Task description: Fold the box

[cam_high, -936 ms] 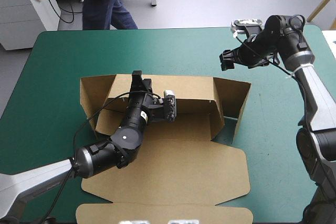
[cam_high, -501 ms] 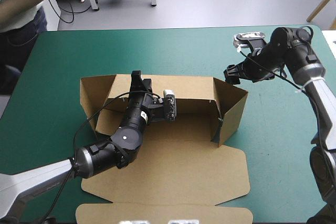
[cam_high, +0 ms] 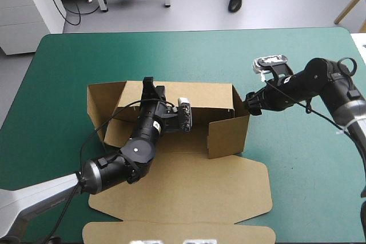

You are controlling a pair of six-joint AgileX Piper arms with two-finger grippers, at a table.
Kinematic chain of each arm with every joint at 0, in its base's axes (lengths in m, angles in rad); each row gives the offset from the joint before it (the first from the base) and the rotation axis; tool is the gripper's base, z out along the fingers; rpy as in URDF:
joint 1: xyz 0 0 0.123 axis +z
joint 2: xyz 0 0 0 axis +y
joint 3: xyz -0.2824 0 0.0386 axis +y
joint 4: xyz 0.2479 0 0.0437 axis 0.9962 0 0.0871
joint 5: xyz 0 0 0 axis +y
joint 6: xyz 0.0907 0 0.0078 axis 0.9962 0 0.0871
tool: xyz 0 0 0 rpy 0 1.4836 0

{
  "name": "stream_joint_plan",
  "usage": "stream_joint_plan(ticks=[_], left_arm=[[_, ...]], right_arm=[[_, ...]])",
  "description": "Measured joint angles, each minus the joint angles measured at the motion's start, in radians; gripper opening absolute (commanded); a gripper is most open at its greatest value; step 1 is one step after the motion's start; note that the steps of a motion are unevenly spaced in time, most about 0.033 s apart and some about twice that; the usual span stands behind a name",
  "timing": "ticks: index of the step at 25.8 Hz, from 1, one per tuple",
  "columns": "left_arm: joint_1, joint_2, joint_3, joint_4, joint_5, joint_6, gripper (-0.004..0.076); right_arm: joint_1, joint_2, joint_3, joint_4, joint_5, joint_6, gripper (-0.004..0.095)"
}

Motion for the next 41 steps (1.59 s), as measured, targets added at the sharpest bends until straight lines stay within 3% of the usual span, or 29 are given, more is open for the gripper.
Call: stream_joint_plan(ticks=[8,10,27,36,41], left_arm=[[0.0,0.0,0.0,0.0,0.001,0.0,-0.001],[0.0,0.0,0.0,0.0,0.001,0.0,-0.001],[0.0,0.0,0.0,0.003,0.001,-0.02,-0.001],[0.0,0.0,0.0,0.006,0.001,-0.022,-0.001],[0.0,0.0,0.0,0.007,0.0,-0.023,-0.001]], right_arm=[[0.0,-0.217,0.327,0.207,-0.321,-0.292,0.0714],[0.0,-0.258,0.38,0.235,-0.357,-0.342,0.0714],[0.0,-0.278,0.414,0.291,-0.228,-0.446,0.0714],[0.001,-0.272,0.414,0.405,-0.232,-0.549,0.0714],[0.077,-0.225,0.414,0.426,-0.28,-0.567,0.0714]])
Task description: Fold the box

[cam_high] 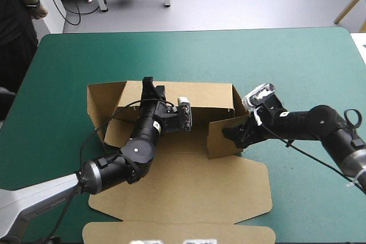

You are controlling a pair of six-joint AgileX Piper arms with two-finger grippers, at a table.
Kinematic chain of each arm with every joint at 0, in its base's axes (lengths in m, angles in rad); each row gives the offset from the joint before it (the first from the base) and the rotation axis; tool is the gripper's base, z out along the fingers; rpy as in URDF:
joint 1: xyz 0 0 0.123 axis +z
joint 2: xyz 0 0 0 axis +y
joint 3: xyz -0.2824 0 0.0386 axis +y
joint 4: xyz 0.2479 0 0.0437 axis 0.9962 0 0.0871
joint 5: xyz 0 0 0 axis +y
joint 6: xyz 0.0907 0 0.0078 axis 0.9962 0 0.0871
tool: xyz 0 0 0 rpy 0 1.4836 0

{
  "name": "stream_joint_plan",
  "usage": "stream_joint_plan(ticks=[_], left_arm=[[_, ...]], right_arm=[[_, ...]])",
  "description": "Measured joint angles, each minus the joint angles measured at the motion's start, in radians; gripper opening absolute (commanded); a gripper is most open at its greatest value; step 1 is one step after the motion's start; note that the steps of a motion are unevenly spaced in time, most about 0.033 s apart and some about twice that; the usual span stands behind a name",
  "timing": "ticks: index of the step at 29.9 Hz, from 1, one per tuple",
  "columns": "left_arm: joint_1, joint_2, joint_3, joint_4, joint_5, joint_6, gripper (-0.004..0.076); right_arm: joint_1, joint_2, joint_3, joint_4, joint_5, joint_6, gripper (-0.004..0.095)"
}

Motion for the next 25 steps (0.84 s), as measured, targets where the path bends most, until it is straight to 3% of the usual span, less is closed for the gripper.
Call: stream_joint_plan(ticks=[5,9,19,23,25], left_arm=[[0.0,0.0,0.0,0.001,0.001,0.0,-0.001],[0.0,0.0,0.0,0.001,0.002,0.0,-0.001],[0.0,0.0,0.004,0.0,0.008,0.0,0.001],[0.0,0.0,0.005,-0.012,0.011,0.0,0.0206],[0.0,0.0,0.005,-0.026,0.008,-0.001,0.0372]], right_arm=[[0.135,0.023,0.01,-0.058,-0.204,0.035,0.0706],[0.193,0.023,0.035,-0.092,-0.331,0.068,0.0626],[0.204,0.023,0.054,-0.105,-0.397,0.077,0.0147],[0.203,0.023,0.054,-0.104,-0.401,0.09,0.0012],[0.203,0.023,0.054,-0.104,-0.412,0.097,-0.002]])
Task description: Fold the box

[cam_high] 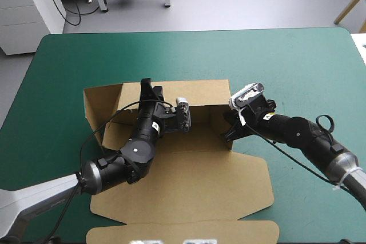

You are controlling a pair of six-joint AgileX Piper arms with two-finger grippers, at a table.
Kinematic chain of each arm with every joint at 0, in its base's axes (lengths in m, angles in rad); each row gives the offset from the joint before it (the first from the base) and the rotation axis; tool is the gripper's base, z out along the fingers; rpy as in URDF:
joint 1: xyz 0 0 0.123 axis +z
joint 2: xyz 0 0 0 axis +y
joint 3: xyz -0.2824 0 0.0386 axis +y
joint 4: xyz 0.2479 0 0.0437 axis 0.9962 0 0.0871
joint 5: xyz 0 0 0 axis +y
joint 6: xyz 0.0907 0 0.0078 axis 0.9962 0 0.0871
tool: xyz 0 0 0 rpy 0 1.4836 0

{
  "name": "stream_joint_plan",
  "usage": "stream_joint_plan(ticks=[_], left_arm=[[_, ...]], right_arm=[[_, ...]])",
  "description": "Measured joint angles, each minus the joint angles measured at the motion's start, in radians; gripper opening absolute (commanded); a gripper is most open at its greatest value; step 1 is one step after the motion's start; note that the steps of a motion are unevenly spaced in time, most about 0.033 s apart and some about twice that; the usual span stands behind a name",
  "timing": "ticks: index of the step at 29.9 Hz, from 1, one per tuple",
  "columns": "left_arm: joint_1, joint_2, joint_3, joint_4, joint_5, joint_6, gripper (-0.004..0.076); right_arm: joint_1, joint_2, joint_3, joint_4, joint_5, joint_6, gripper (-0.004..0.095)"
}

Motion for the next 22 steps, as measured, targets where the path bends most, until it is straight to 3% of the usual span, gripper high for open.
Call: stream_joint_plan(ticks=[3,6,14,22], left_arm=[[0.0,0.0,0.0,-0.031,-0.009,-0.03,0.0592],[-0.002,0.001,-0.008,-0.033,0.011,-0.066,0.068],[-0.094,-0.016,-0.026,-0.018,0.142,-0.082,0.0681],[-0.328,-0.038,-0.026,-0.024,0.205,-0.046,0.0681]], right_arm=[[-0.001,0.005,0.0,0.0,-0.013,0.003,-0.0019],[-0.001,0.007,0.001,0.0,-0.02,0.006,-0.0019],[-0.001,0.007,0.001,0.0,-0.024,0.021,-0.0019],[0.0,0.007,0.001,0.002,-0.011,0.014,-0.0019]])
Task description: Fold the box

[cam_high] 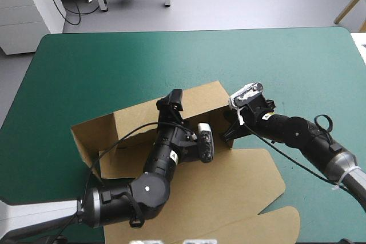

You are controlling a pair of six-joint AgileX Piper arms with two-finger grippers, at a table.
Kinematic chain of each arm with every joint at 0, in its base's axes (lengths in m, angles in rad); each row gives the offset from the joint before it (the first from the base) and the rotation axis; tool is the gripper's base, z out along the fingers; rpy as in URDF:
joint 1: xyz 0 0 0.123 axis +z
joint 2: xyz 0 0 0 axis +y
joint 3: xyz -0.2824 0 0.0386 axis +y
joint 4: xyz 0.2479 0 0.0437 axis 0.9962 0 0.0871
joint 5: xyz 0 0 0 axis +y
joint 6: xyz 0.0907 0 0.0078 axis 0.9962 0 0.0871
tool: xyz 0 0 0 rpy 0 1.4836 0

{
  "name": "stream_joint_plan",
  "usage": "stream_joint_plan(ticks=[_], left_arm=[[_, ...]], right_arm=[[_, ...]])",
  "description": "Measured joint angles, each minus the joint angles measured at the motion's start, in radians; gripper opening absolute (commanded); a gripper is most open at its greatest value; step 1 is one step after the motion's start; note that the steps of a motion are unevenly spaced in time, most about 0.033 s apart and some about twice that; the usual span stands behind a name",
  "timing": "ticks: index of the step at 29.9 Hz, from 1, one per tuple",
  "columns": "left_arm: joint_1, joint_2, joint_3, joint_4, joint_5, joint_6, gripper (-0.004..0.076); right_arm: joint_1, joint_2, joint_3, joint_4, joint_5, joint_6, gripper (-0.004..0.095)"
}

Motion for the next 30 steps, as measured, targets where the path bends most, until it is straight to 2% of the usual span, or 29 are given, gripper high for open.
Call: stream_joint_plan(ticks=[8,15,19,23,30], left_arm=[[-0.127,-0.001,-0.109,-0.187,0.036,0.119,0.068],[-0.09,-0.001,-0.332,-0.564,0.081,0.448,0.0598],[0.001,-0.001,-0.458,-0.785,0.117,0.614,0.0531],[0.138,-0.001,-0.559,-0.921,0.158,0.708,0.0482],[0.45,-0.001,-0.729,-1.136,0.275,0.796,0.0469]], right_arm=[[0.002,0.0,0.0,0.001,-0.009,0.0,-0.0019],[0.002,0.0,0.0,0.001,-0.012,0.001,-0.0019],[0.002,0.0,0.0,0.001,-0.015,0.001,-0.0019],[0.002,0.0,0.0,0.001,-0.015,0.001,-0.0019],[0.002,0.0,0.0,-0.001,-0.016,0.002,-0.0019]])
